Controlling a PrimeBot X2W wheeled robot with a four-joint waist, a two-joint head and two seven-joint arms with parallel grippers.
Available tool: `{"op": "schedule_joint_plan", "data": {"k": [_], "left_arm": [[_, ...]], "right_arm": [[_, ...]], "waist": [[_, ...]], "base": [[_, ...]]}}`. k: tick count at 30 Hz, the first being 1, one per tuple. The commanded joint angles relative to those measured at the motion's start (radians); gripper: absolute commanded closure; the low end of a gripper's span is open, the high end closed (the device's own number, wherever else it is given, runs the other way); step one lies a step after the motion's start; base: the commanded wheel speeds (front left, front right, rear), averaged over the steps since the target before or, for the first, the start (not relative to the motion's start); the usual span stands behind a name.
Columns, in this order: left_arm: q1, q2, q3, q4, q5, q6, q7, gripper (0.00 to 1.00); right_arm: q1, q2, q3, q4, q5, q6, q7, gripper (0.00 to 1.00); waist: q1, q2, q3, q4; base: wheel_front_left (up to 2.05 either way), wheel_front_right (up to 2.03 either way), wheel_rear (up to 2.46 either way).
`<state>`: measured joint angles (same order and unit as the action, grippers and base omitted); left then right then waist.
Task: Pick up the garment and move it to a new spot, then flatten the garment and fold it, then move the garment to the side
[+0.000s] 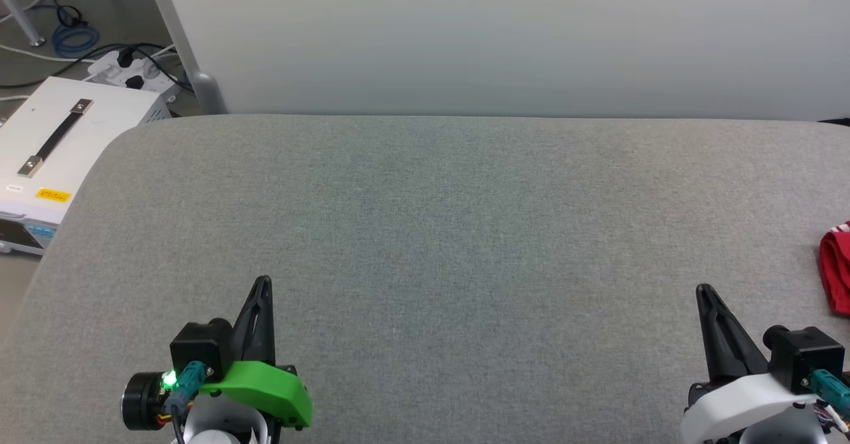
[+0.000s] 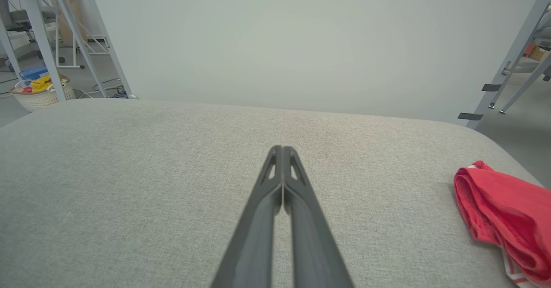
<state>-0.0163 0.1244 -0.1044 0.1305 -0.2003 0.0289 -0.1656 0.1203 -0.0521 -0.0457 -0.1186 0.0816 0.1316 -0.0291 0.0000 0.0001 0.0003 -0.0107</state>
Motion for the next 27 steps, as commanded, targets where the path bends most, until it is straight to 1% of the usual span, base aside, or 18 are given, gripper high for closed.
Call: {"op": "schedule_joint_plan", "data": {"k": [1,27], "left_arm": [[0.006,-0.007,0.006,-0.007,0.015,-0.006,0.004,1.00],[0.009,-0.029,0.038,-0.047,0.075,-0.014,0.057,1.00]], "right_arm": [[-0.017,0.001,0.003,0.007,-0.012,0.000,0.004,1.00],[-0.050,0.001,0.017,0.043,-0.034,-0.001,0.012,1.00]], "waist": [[0.0000,-0.0001,0.000,0.000],[0.0000,-0.0001,0.000,0.004]], "base": [[0.00,0.00,0.00],[0.00,0.00,0.00]]}}
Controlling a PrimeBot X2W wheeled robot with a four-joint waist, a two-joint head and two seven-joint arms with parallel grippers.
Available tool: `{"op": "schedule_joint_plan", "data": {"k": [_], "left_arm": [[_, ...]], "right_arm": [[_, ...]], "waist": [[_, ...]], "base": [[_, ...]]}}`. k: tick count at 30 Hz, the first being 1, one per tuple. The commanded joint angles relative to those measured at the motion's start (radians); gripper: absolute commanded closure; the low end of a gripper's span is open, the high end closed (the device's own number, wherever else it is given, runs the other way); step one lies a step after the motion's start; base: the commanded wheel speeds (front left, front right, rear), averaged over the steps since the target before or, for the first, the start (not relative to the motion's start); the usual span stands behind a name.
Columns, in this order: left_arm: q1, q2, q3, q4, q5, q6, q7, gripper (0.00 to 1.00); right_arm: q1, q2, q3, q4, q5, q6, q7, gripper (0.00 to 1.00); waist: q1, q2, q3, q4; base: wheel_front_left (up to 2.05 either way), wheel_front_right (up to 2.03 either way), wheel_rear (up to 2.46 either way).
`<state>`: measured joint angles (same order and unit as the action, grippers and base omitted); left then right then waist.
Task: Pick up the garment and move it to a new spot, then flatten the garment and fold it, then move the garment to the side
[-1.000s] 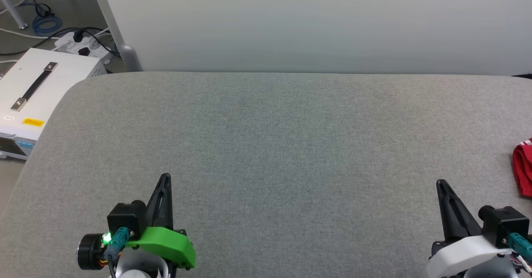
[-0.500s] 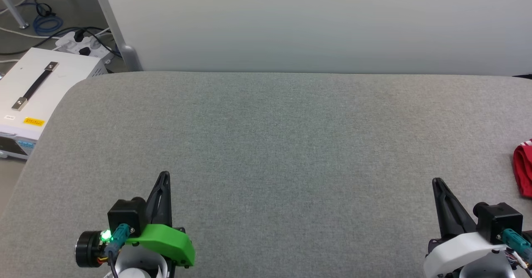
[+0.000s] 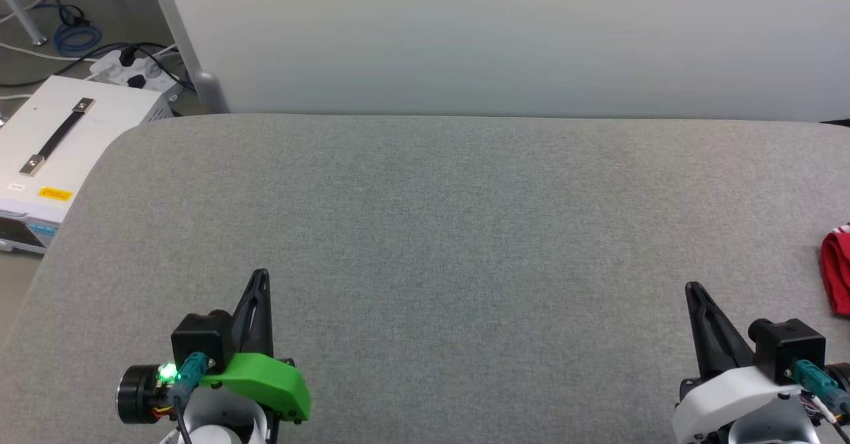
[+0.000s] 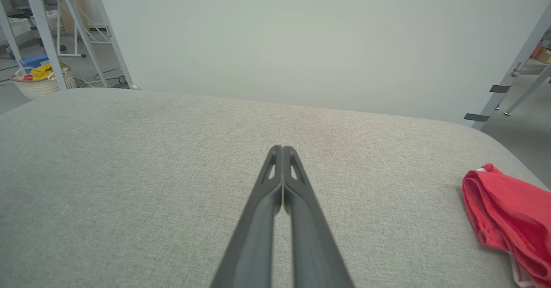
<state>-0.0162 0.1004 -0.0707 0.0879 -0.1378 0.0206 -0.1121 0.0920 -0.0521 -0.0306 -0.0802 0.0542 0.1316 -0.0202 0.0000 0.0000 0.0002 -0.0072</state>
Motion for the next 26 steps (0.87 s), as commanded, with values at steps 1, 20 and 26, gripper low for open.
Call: {"op": "schedule_joint_plan", "data": {"k": [1,20,26], "left_arm": [[0.009,-0.006,0.005,-0.006,0.015,-0.006,0.005,1.00],[0.012,-0.022,0.029,-0.035,0.059,-0.011,0.043,1.00],[0.013,-0.027,0.036,-0.044,0.073,-0.013,0.055,1.00]], "right_arm": [[-0.023,0.001,0.002,0.006,-0.008,-0.001,0.004,1.00],[-0.048,0.001,0.012,0.033,-0.024,-0.001,0.010,1.00],[-0.055,0.001,0.016,0.041,-0.030,-0.001,0.011,1.00]], "waist": [[0.0000,0.0000,0.000,0.000],[0.0000,0.0000,0.000,0.003],[0.0000,0.0000,0.000,0.003]], "base": [[0.00,0.00,0.00],[0.00,0.00,0.00],[0.00,0.00,0.00]]}}
